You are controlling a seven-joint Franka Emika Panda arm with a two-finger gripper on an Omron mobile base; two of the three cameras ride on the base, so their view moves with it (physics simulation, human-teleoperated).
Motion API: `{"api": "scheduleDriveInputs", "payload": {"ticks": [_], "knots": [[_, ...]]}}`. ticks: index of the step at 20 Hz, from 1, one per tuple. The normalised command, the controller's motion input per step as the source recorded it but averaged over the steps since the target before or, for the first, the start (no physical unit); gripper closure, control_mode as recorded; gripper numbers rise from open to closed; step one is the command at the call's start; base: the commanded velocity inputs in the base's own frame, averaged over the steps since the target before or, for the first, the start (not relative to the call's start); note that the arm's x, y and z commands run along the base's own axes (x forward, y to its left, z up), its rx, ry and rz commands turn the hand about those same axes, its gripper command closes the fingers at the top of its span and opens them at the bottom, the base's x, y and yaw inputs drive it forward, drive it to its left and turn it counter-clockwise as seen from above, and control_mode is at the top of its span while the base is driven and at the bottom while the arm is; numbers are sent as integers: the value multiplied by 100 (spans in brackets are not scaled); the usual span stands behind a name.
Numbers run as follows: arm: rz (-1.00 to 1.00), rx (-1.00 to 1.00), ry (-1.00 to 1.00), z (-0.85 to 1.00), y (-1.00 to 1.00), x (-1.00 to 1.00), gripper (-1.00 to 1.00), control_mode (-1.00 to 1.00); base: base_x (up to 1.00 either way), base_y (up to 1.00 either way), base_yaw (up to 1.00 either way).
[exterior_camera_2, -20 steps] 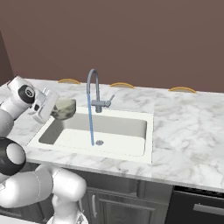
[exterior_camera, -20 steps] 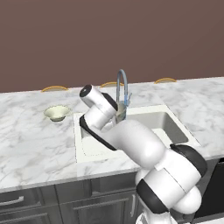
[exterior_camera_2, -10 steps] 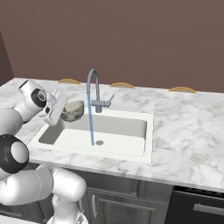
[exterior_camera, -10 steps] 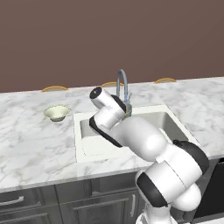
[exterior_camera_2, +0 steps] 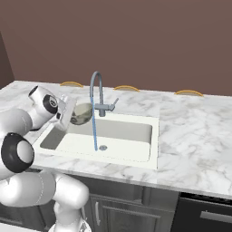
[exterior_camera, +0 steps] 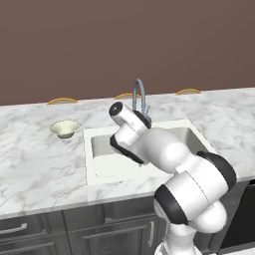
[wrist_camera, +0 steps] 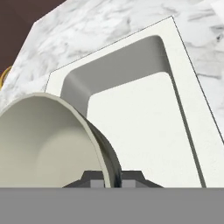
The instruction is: Rinse each bowl for a few seconds and place them down in the sink or on the counter.
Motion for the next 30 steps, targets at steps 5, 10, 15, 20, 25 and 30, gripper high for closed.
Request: {"api": "scheduleDriveInputs", "payload": {"ticks": [5, 10, 15, 20, 25, 30], "knots": [[-1, 0, -8, -20, -1, 31, 100, -100, 0, 0, 0], [-1, 0, -6, -23, 0, 35, 100, -100, 0, 0, 0], [-2, 0, -2, -18, 0, 39, 100, -100, 0, 0, 0], [-4, 0, -5, -2, 0, -1, 100, -100, 0, 0, 0], [-5, 4, -6, 14, 1, -43, 100, -100, 0, 0, 0], [-3, 8, 0, 15, 14, -42, 100, -100, 0, 0, 0]]}}
